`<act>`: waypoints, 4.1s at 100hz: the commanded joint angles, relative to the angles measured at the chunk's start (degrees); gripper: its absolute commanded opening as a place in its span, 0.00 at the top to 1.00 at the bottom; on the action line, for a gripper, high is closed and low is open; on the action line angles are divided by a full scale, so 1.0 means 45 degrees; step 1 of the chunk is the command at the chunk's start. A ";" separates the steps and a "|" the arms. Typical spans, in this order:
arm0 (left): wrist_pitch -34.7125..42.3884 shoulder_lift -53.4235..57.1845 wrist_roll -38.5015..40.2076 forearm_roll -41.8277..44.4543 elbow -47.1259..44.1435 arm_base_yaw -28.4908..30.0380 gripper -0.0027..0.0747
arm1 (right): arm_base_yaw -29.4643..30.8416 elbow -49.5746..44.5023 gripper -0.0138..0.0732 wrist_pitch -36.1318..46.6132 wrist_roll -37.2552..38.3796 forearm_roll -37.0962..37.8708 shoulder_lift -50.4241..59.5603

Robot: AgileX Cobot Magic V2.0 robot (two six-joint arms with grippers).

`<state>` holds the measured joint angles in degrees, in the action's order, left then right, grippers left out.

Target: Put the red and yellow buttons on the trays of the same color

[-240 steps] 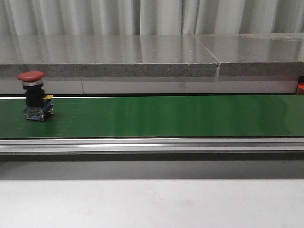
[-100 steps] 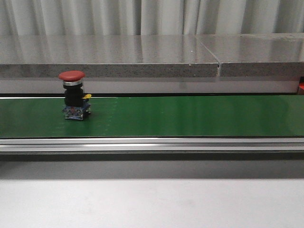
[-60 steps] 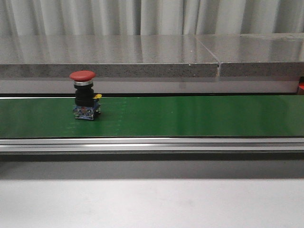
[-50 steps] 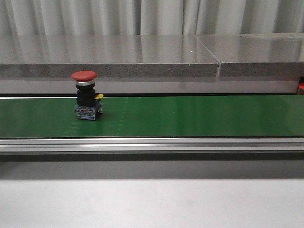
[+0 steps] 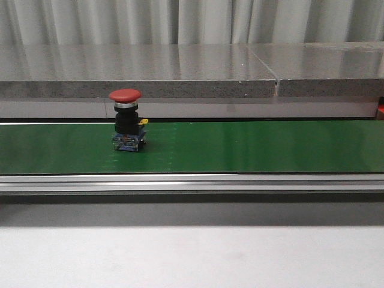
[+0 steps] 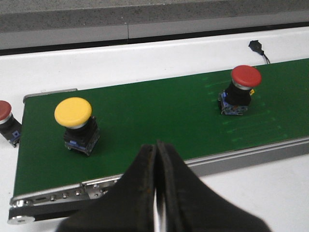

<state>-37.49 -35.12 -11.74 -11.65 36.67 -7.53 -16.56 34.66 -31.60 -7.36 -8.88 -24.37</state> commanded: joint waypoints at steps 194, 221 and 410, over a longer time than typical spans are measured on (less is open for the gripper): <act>0.0891 0.1138 0.0114 -0.0356 -0.0531 -0.0096 0.99 | -0.3125 1.3737 0.25 -0.4923 -0.3431 -0.1386 -1.8243; 0.0891 0.1138 0.0114 -0.0356 -0.0531 -0.0096 0.99 | -0.3059 1.3737 0.73 -0.4666 -0.3277 -0.1385 -1.8203; 0.0891 0.1138 0.0114 -0.0356 -0.0531 -0.0096 0.99 | 1.0903 1.3553 0.77 -0.2201 0.3072 -0.1427 -1.8320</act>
<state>-37.29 -29.81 -11.74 -12.00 32.61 -7.53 32.12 94.31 -45.85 6.34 -14.09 -108.14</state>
